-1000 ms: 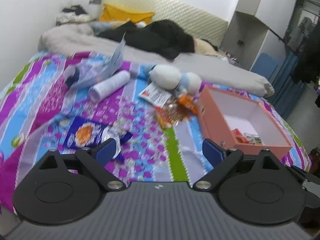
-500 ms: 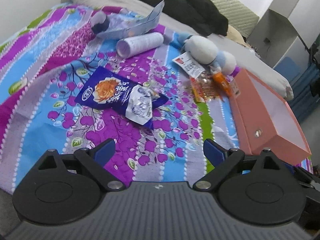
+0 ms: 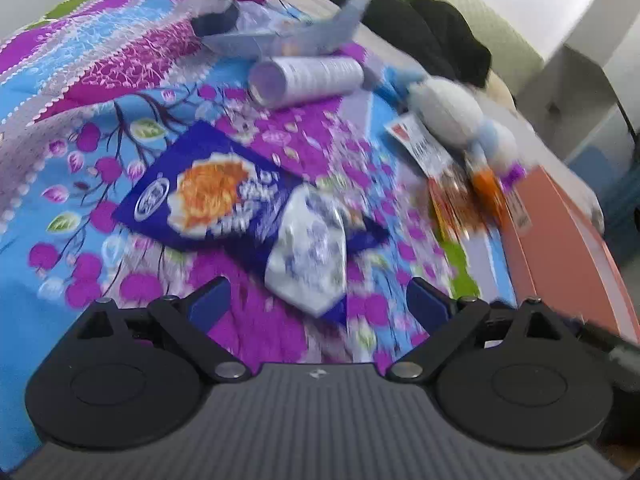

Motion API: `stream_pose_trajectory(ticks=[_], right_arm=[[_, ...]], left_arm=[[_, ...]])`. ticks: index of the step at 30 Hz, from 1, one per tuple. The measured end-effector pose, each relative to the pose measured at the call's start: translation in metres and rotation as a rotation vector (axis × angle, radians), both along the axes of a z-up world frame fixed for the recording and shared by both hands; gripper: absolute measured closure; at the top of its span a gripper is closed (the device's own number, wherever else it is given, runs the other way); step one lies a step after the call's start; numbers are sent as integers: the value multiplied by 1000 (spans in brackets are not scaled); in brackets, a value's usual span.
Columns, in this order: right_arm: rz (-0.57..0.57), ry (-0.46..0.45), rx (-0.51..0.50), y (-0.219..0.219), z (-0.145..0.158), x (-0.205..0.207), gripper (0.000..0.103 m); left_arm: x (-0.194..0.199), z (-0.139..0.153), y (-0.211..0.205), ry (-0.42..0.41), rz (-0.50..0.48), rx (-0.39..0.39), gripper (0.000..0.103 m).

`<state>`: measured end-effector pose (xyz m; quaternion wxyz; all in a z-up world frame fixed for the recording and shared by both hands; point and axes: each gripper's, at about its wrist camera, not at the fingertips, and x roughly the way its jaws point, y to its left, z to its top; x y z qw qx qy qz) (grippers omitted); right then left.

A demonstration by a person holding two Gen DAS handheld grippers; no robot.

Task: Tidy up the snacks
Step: 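Grasp the blue snack bag with left tool while right tool grasps the red-edged strip bag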

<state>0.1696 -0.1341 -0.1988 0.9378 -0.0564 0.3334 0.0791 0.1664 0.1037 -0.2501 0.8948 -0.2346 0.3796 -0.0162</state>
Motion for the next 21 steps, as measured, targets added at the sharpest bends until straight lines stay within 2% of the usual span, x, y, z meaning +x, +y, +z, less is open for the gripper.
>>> stream_pose_trajectory(ticks=[1, 2, 8, 16, 21], right_arm=[[-3, 8, -16, 2, -7, 8, 61], [0, 11, -29, 4, -11, 14, 62], [21, -53, -101, 15, -22, 39, 62], [62, -81, -173, 30, -41, 80, 63], [86, -102, -221, 39, -46, 97, 67]], left_arm=[[5, -2, 0, -9, 12, -1, 6], [10, -4, 1, -13, 18, -5, 6], [33, -22, 10, -26, 46, -18, 6], [59, -22, 21, -52, -16, -56, 6], [78, -19, 24, -24, -29, -74, 4]])
